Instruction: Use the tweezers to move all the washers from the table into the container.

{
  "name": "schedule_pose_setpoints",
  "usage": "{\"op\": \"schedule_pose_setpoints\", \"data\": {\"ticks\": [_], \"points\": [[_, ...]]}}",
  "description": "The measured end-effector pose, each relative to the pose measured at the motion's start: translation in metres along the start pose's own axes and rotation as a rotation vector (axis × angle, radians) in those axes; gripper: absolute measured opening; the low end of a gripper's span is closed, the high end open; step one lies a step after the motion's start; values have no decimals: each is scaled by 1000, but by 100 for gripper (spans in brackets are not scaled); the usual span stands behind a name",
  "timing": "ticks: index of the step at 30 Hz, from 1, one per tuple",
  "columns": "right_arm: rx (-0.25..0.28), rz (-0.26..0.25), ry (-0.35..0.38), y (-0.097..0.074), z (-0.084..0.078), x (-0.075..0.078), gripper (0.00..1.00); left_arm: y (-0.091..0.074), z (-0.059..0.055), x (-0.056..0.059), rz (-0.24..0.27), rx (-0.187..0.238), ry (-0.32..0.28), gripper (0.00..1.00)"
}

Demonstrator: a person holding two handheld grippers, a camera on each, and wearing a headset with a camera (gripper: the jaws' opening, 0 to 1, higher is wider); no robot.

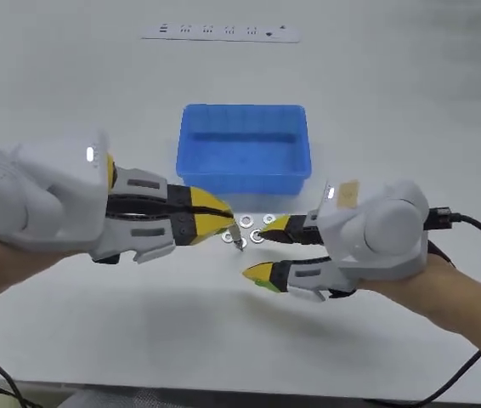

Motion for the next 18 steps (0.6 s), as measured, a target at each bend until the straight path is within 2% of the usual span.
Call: {"op": "schedule_pose_setpoints", "data": {"ticks": [3, 5, 7, 15, 18], "points": [[9, 6, -8, 4, 6, 0, 31, 3, 1, 1, -8, 7, -7, 4], [33, 8, -9, 6, 13, 1, 30, 4, 2, 2, -14, 2, 1, 4], [34, 11, -15, 8, 15, 1, 30, 3, 2, 1, -20, -5, 5, 4], [4, 57, -76, 13, 15, 3, 20, 3, 1, 1, -41, -18, 11, 4], [-33, 75, -98, 13, 11, 4, 18, 5, 2, 2, -49, -24, 20, 4]]}}
Point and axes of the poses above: the centre of the closed fingertips' face, and the gripper's own axes: y roughly forward along the fingers, x roughly to its right, z roughly out of its top, the point moved 2 cm from there along -y, roughly backward along the fingers, and after that the axes turned 5 degrees about z, right-handed, at the moved point
